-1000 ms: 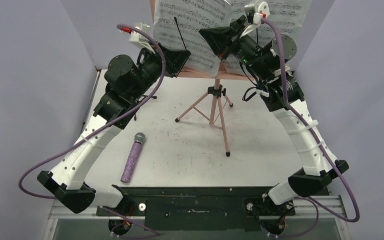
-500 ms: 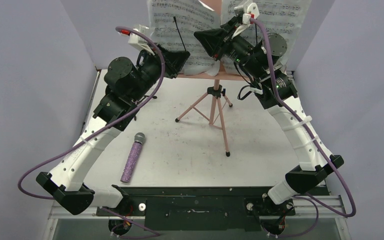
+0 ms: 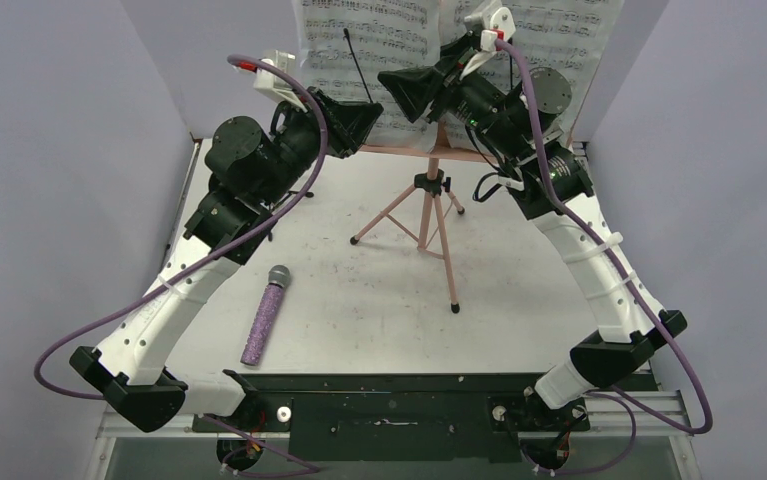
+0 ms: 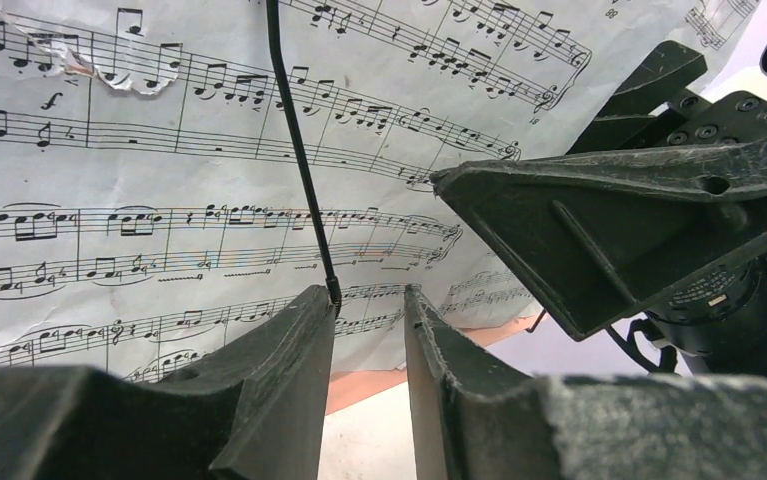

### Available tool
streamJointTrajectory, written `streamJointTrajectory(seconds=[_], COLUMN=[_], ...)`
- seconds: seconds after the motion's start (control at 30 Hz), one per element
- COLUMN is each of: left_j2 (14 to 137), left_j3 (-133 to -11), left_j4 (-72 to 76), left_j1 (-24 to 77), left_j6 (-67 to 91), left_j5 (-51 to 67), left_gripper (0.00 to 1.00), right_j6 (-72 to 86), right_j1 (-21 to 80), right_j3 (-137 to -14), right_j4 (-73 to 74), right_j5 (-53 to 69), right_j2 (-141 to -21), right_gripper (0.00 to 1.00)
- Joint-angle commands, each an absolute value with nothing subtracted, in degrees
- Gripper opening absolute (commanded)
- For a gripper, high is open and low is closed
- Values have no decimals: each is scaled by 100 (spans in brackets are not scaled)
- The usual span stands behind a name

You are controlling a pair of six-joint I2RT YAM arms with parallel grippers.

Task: Set up the instrument practice props

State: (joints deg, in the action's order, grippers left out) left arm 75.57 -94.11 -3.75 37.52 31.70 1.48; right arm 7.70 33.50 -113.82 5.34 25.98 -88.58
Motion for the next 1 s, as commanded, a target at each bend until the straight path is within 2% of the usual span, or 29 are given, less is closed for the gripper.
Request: streamJointTrajectory(seconds=[0.0, 0.5, 0.6, 0.73, 0.77, 0.97], left_j2=[7400, 7289, 7254, 7195, 7179, 7018], left_j3=[-9453, -9371, -9354, -9328, -9306, -9190], left_j4=[-80, -79, -79, -89, -88, -147], left_j1=[3788, 3784, 3788, 3779, 3779, 3771], left_j6=[3082, 2870, 2825, 2752, 2736, 2564], left_j5=[73, -181, -224, -305, -329, -524], left_gripper=[31, 38, 42, 52, 56, 67], right_j6=[611, 353, 306, 273, 276, 66], right_j1=[3383, 3378, 3380, 3383, 3374, 3377], right_j3=[-11589, -11307, -11146, -10974, -10924, -10525], right_j4=[387, -90, -349, -648, -729, -1090], right_j5=[2359, 1768, 1711, 1740, 1782, 2459], right_j2=[-8593, -8236, -8124, -7975, -7944, -7731], right_gripper=[45, 42, 46, 53, 57, 71])
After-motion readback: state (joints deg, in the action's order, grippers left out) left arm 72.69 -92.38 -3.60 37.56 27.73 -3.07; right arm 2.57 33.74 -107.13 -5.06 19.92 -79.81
